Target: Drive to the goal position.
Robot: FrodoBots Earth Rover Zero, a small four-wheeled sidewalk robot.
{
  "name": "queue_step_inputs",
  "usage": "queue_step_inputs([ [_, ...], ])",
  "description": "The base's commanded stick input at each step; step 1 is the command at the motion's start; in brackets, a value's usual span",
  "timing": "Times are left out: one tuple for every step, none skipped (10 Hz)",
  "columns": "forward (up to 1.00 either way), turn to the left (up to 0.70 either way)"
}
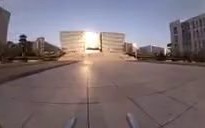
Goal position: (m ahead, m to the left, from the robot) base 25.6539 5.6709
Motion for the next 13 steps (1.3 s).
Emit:
queue_step_inputs([
  [0.7,0.0],
  [0.7,0.0],
  [0.7,0.0],
  [0.7,0.0],
  [0.7,0.0],
  [0.7,0.0],
  [0.7,0.0],
  [0.7,0.0],
  [0.7,0.0],
  [0.7,0.0],
  [0.7,0.0],
  [0.7,0.0],
  [0.7,0.0],
])
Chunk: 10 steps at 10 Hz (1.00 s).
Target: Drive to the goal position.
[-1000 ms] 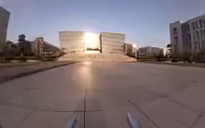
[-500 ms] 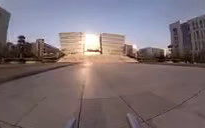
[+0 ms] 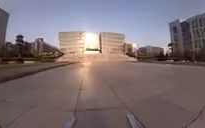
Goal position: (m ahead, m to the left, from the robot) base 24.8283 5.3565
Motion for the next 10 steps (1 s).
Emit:
queue_step_inputs([
  [0.7,0.13],
  [0.7,0.14],
  [0.7,0.14],
  [0.7,0.14],
  [0.7,0.14],
  [0.7,0.14],
  [0.7,0.14],
  [0.7,0.14],
  [0.7,0.14],
  [0.7,0.14],
])
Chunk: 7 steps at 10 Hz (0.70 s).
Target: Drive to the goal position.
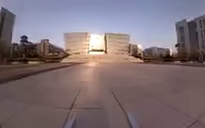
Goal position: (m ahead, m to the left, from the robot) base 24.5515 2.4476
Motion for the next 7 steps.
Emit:
queue_step_inputs([
  [0.7,0.14],
  [0.7,0.14],
  [0.7,0.14],
  [0.7,0.08],
  [0.7,0.0],
  [0.7,0.0],
  [0.7,0.0],
])
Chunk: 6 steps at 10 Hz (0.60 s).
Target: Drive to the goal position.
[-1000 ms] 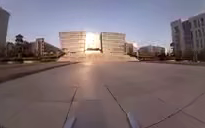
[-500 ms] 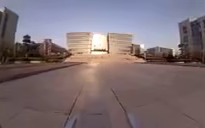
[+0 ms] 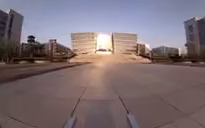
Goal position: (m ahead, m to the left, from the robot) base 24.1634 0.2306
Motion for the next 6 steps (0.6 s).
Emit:
queue_step_inputs([
  [0.7,0.0],
  [0.7,0.0],
  [0.7,0.0],
  [0.7,-0.14],
  [0.7,-0.14],
  [0.7,-0.14],
])
